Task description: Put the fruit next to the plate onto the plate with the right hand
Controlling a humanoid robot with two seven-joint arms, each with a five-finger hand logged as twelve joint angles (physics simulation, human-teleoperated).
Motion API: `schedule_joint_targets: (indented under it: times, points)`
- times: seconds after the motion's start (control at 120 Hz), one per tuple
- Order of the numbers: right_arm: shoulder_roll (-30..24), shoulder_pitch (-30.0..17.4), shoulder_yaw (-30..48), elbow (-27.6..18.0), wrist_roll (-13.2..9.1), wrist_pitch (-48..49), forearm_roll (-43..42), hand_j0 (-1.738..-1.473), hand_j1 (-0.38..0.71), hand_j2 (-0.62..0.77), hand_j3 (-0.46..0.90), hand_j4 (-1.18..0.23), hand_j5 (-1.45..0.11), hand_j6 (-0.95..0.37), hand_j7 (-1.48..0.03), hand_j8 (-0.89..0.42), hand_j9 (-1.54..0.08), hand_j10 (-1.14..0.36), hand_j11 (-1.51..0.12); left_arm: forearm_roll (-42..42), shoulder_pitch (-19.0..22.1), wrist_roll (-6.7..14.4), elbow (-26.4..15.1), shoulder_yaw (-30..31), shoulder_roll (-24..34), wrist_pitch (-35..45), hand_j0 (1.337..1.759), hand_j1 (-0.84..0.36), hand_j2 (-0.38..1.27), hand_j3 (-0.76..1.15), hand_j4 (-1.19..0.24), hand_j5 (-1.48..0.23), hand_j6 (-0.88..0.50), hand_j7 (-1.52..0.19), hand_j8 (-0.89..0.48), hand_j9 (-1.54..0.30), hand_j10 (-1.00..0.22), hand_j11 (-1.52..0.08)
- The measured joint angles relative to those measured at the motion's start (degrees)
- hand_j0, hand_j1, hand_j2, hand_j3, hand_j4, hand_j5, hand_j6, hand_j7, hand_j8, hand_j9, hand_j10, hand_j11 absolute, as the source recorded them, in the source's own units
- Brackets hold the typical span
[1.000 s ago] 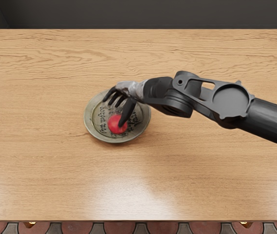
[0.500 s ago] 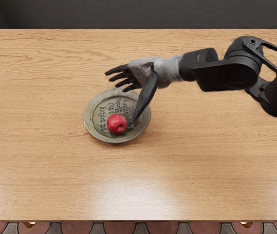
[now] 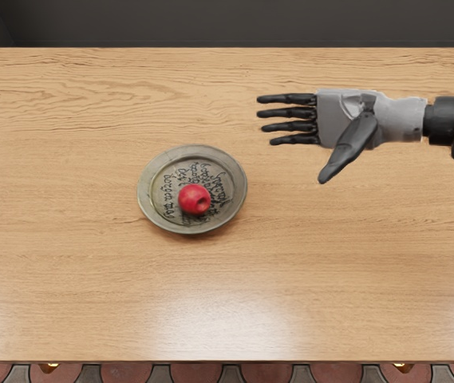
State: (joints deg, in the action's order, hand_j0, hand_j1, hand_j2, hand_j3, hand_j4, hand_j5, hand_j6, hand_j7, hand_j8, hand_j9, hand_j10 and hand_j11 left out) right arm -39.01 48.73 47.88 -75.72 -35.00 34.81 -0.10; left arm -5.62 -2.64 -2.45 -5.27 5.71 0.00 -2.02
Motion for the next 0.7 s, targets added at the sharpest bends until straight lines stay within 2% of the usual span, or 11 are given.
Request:
schedule_joint_targets:
  times: [0.133,0.325,0.7]
  points:
    - [-5.9,-3.3,0.1,0.0,0.0,0.2,7.1,-1.658,-0.30,-0.01,0.00,-0.04,-0.05,-0.04,-0.05,-0.04,-0.05,-0.04,-0.05,0.0,0.0,0.0,0.0,0.0,0.0,0.0,1.658,0.07,0.05,0.00,-0.23,-0.30,-0.23,-0.30,-0.23,-0.30,-0.23,-0.30]
    - [-11.4,-6.4,-0.3,0.0,0.0,0.2,12.6,-1.658,-0.30,-0.01,0.00,-0.04,-0.05,-0.04,-0.05,-0.04,-0.05,-0.04,-0.05,0.0,0.0,0.0,0.0,0.0,0.0,0.0,1.658,0.07,0.05,0.00,-0.23,-0.30,-0.23,-0.30,-0.23,-0.30,-0.23,-0.30]
    - [-12.1,-6.7,0.1,-2.4,0.0,0.2,13.9,-1.658,-0.31,-0.01,0.00,-0.03,-0.05,-0.03,-0.05,-0.03,-0.05,-0.03,-0.05,0.0,0.0,0.0,0.0,0.0,0.0,0.0,1.658,0.07,0.05,0.00,-0.23,-0.30,-0.23,-0.30,-0.23,-0.30,-0.23,-0.30]
